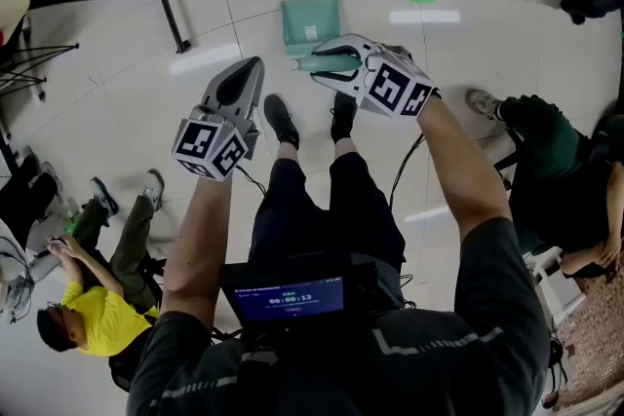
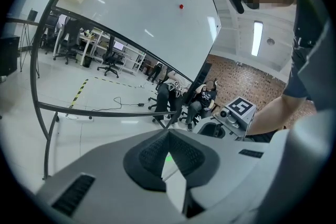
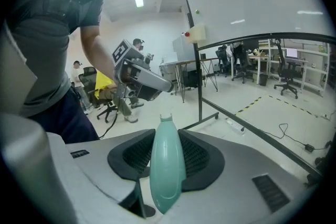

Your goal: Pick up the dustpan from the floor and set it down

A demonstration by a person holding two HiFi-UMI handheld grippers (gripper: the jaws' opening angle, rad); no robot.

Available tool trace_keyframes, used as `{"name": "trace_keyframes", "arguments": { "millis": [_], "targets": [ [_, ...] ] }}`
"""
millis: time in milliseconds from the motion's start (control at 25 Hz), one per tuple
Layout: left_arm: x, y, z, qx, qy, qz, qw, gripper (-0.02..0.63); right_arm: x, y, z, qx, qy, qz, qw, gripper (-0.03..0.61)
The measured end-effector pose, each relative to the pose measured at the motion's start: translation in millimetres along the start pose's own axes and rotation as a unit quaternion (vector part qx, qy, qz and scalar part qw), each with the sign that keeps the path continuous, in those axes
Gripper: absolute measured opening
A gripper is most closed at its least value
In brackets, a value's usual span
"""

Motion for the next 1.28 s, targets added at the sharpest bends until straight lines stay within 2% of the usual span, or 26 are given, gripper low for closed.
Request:
{"name": "trace_keyframes", "arguments": {
  "millis": [360,440,520,720,960,1120,1280],
  "targets": [
    [3,-12,4,-0.003,0.004,0.005,1.0,0.034,9,-4,3,-0.002,-0.017,0.021,1.0,0.175],
    [4,-10,2,-0.003,0.004,0.006,1.0,0.034,7,0,5,0.01,-0.017,0.016,1.0,0.178],
    [4,-6,-1,-0.003,0.005,0.008,0.9999,0.034,8,3,10,0.02,-0.021,0.015,0.999,0.213],
    [3,2,-8,-0.003,0.007,0.012,0.9999,0.034,17,13,30,0.026,-0.045,0.025,0.998,0.216],
    [-7,-3,-20,0.005,0.019,0.008,0.9998,0.034,13,0,41,0.043,-0.041,0.009,0.998,0.216],
    [-16,-21,-26,0.009,0.019,-0.007,0.9997,0.034,-4,-26,43,0.028,-0.023,-0.002,0.999,0.216],
    [-58,-68,-47,0.014,0.031,-0.038,0.9987,0.034,-40,-94,65,0.024,0.021,-0.05,0.998,0.215]
  ]
}}
Point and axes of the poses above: the fingertips, and each gripper's own axes: x forward along the fingers, z to its left, y out of its underside, the point moved 3 cm from there along -x, backward along the fingers, and after that the axes turned 15 degrees about -y, right-handed, at the moved point
